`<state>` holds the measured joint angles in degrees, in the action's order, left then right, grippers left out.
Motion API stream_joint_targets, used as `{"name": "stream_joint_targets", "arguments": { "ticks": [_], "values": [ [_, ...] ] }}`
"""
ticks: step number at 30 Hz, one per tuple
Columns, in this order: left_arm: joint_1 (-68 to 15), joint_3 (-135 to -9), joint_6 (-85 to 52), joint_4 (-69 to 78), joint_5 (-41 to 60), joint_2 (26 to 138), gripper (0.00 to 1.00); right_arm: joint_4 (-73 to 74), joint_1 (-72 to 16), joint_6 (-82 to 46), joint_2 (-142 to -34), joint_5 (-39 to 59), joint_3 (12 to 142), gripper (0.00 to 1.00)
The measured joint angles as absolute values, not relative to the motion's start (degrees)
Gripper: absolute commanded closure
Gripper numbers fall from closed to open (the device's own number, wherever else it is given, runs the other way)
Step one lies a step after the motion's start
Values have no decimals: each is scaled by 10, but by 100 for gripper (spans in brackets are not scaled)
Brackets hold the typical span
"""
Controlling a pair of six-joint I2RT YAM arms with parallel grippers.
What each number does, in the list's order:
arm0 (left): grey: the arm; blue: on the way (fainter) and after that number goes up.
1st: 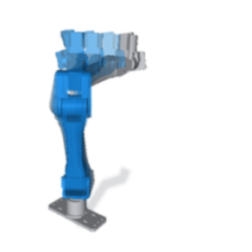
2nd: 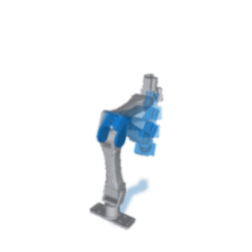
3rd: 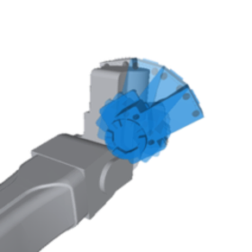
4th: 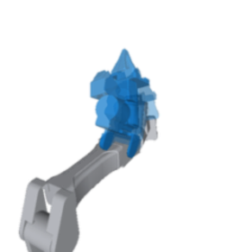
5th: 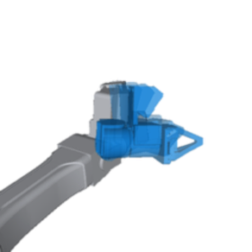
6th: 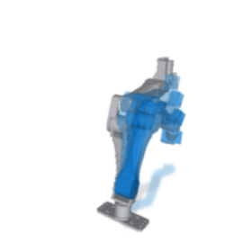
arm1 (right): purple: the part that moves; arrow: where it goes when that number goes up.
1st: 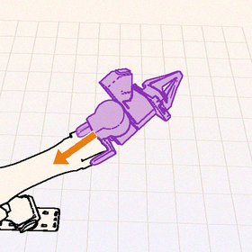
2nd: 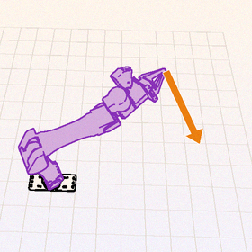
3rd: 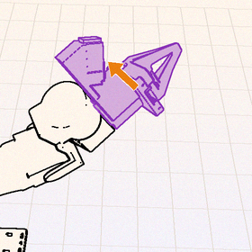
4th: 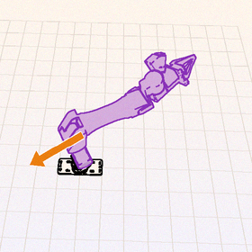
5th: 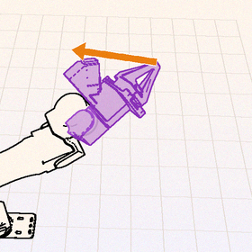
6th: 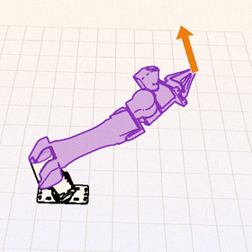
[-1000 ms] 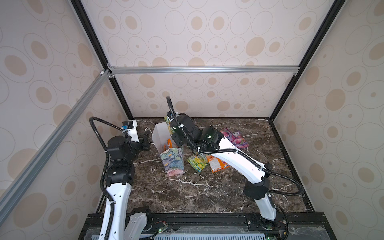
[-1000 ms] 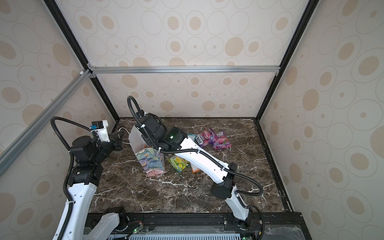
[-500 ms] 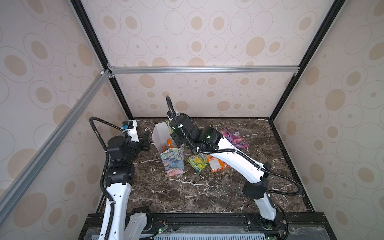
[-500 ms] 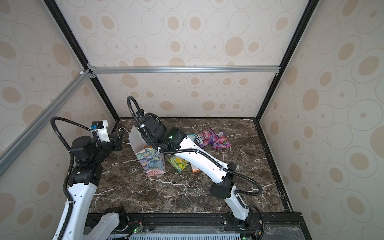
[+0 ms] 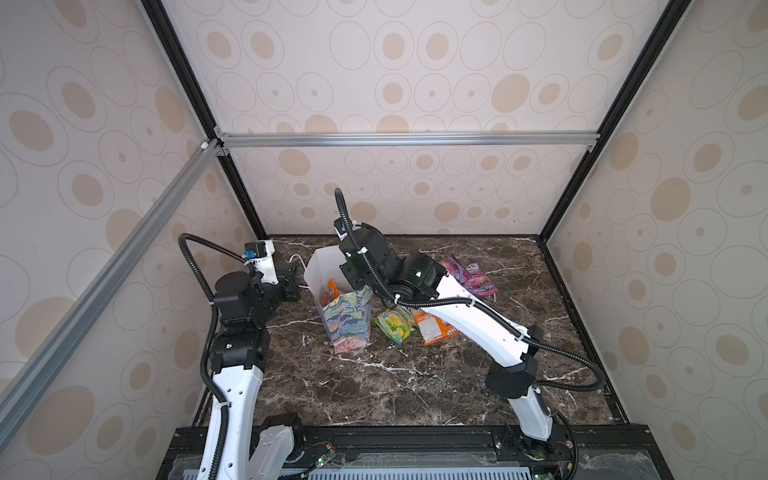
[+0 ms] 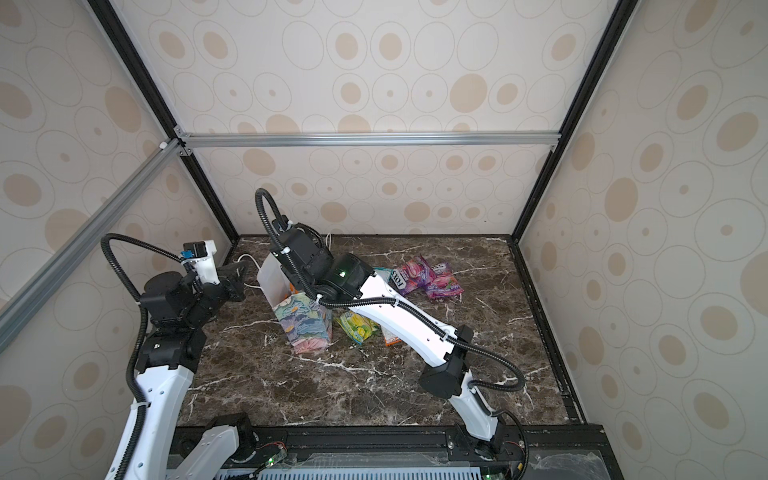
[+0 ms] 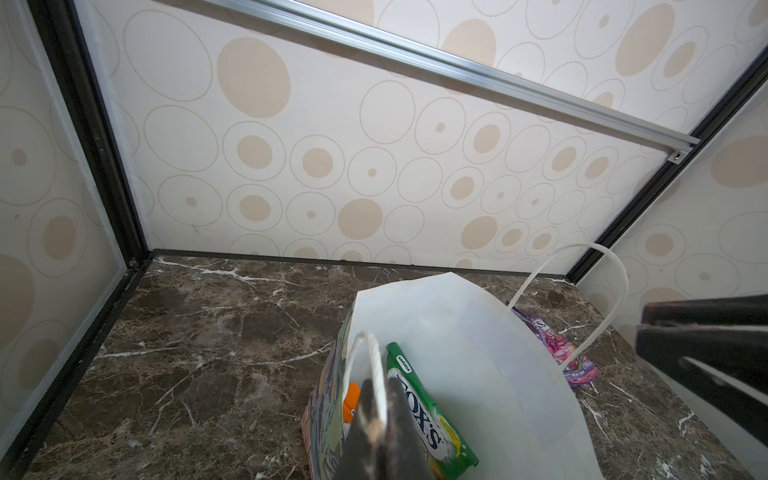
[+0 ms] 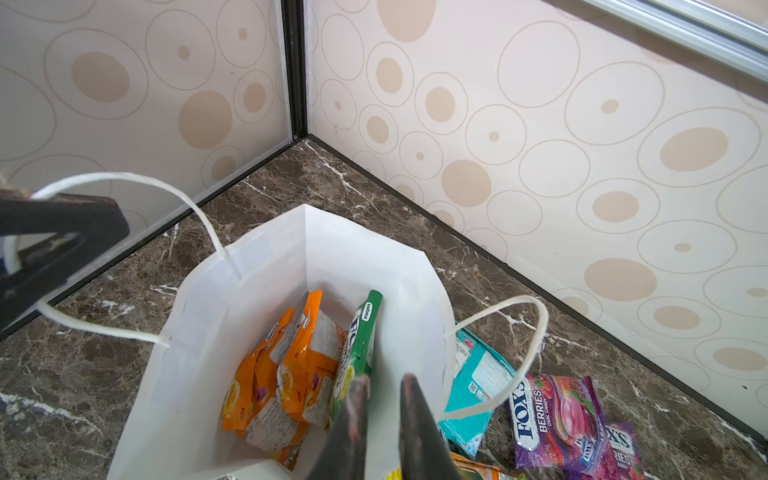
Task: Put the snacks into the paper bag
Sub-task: 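Withdraw the right gripper from the bag back toward the candy pile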
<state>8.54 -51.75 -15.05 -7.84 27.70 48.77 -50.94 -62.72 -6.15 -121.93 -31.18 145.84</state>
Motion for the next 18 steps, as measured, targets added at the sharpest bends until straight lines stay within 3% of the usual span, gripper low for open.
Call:
{"name": "stream_joint_targets", "arguments": {
  "ticks": [11, 18],
  "values": [
    [85, -517, -150, -78, 273, 484, 100, -497, -627, -62, -1198, -257, 1427, 77],
    [85, -516, -150, -79, 259, 481, 100, -425, -627, -62, -1058, -227, 1240, 73]
  ]
}}
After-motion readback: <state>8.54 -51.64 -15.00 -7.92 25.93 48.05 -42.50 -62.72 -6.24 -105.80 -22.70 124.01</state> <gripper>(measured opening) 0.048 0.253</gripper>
